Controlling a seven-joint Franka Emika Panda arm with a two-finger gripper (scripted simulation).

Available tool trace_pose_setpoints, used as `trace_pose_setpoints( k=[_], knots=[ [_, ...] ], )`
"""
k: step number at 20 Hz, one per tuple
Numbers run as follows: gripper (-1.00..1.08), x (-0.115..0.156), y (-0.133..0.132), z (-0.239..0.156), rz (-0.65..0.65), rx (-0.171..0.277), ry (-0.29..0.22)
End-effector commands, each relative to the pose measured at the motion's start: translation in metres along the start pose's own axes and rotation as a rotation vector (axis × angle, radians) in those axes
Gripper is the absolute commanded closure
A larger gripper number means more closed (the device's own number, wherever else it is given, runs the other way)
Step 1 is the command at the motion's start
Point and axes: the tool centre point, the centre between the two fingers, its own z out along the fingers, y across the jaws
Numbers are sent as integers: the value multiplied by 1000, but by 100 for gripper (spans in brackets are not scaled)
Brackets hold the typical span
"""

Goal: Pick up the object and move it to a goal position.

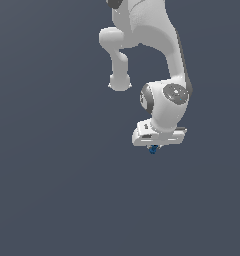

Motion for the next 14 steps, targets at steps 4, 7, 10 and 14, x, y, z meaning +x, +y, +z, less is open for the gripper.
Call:
trace_pose_setpoints(
  k=[4,7,10,14],
  knots=[
    [108,21,-35,-15,1,0,0],
    [108,29,-47,-20,1,0,0],
    [108,35,-56,-24,1,0,0],
    [108,40,-62,-27,1,0,0]
  ],
)
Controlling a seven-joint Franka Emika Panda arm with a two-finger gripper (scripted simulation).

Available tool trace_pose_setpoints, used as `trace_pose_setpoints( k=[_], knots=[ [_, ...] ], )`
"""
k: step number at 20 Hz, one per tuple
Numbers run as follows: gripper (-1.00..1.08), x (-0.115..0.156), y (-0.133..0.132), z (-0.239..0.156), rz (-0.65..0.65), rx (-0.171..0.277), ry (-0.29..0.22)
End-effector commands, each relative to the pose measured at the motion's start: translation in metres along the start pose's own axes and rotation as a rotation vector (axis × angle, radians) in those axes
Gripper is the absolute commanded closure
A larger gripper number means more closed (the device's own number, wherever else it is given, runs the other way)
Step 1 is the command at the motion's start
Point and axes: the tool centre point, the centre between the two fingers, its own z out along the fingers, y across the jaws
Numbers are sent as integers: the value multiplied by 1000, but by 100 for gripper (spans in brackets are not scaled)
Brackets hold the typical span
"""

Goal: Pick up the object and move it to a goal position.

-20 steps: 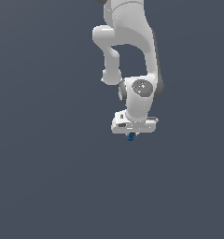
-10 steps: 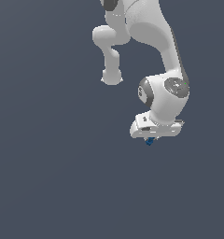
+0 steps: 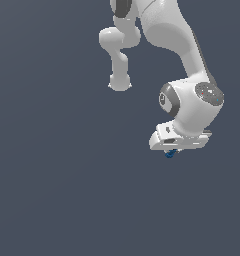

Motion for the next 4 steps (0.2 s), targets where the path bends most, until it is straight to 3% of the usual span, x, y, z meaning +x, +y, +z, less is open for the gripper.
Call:
trace_pose_setpoints(
  k=[1,4],
  knots=[
    [108,3,-3,-2,1,0,0],
    [108,4,-4,-2,1,0,0]
  ],
)
